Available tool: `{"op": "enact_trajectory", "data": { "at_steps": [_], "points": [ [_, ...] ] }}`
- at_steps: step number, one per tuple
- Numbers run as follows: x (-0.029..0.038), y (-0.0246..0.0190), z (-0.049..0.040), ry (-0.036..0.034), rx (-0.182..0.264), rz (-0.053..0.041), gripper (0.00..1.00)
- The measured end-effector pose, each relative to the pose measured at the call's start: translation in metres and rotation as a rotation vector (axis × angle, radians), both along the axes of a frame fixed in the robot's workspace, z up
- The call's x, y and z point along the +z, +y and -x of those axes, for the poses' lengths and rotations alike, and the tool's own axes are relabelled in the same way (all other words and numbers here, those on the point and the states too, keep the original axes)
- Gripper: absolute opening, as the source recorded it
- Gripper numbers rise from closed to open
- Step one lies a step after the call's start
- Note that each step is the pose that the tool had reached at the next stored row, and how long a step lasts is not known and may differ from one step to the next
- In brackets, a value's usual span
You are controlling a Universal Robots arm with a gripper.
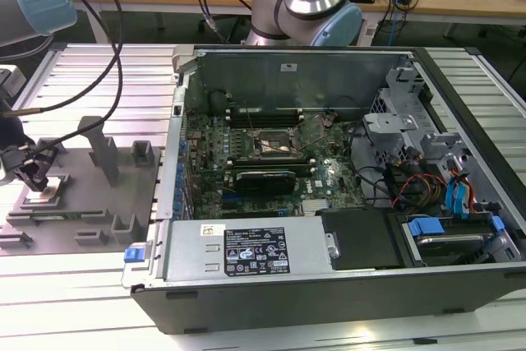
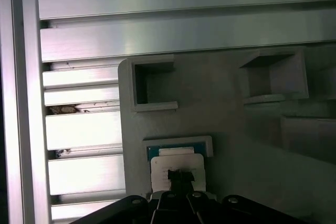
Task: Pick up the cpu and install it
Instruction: 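Pick up the cpu and move it towards the insertion slot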
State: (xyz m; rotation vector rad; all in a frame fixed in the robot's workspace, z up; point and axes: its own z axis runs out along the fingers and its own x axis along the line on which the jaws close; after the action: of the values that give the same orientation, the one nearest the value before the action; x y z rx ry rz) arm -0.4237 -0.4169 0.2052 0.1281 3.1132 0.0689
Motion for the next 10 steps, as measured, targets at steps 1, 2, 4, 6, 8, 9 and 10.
{"op": "enact_trajectory", "data": {
  "at_steps": [1, 2, 4, 6, 8, 9, 10],
  "points": [
    [0.0000, 0.0000, 0.0000, 0.0001, 0.000, 0.0000, 0.17],
    [0.0000, 0.0000, 0.0000, 0.0000, 0.000, 0.0000, 0.24],
    [0.0000, 0.0000, 0.0000, 0.0001, 0.000, 0.0000, 0.29],
    [-0.0001, 0.0000, 0.0000, 0.0000, 0.000, 0.0000, 0.42],
    [-0.0001, 0.0000, 0.0000, 0.0000, 0.000, -0.0001, 0.54],
    [-0.0002, 0.0000, 0.0000, 0.0000, 0.000, 0.0000, 0.54],
    [-0.0002, 0.0000, 0.0000, 0.0000, 0.000, 0.0000, 0.60]
  ]
}}
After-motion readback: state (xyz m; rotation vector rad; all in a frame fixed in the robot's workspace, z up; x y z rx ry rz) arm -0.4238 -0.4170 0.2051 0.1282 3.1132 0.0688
